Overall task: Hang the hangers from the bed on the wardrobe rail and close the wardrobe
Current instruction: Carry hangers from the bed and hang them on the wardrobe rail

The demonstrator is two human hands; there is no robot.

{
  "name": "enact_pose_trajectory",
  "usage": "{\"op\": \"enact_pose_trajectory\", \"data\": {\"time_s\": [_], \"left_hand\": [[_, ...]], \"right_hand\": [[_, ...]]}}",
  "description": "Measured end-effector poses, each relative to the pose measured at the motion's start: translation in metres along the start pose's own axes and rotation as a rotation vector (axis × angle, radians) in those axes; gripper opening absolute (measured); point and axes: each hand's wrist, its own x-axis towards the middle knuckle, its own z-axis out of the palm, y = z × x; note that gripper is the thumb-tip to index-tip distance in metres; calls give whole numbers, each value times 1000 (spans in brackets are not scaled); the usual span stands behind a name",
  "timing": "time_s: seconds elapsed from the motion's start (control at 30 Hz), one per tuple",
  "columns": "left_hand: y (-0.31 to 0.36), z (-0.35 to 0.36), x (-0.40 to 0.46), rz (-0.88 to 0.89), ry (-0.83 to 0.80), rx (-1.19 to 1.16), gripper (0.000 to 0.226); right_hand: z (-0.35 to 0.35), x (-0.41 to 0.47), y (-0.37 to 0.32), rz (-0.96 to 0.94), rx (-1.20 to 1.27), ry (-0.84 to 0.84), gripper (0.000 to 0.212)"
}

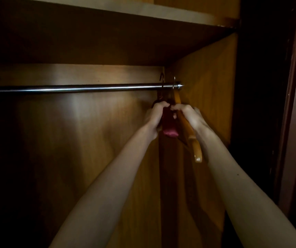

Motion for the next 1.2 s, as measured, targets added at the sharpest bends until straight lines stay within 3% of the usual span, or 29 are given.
{"op": "enact_pose_trajectory", "data": {"time_s": [0.2, 0.43, 0.67, 0.87, 0.97, 1.1, 1.2], "left_hand": [[-6, 5, 17, -30, -10, -81, 28], [-26, 9, 18, -88, 54, -71, 50], [-56, 15, -26, -33, 118, -6, 42], [-148, 8, -95, -123, 199, 158, 38], [-224, 8, -130, -294, 120, 239, 28], [-346, 14, -188, -591, -194, 376, 24], [-415, 21, -236, -718, -402, 539, 20]], "right_hand": [[-1, 18, -4, 64, 46, -1, 25], [-8, 22, 16, 119, 34, -41, 20], [-25, 12, 56, 153, 57, -11, 69], [-41, -52, 140, 141, 90, 89, 42], [-51, -98, 200, 214, 36, 69, 29], [-65, -162, 300, 396, -152, -44, 20], [-82, -218, 370, 611, -181, 12, 21]]}}
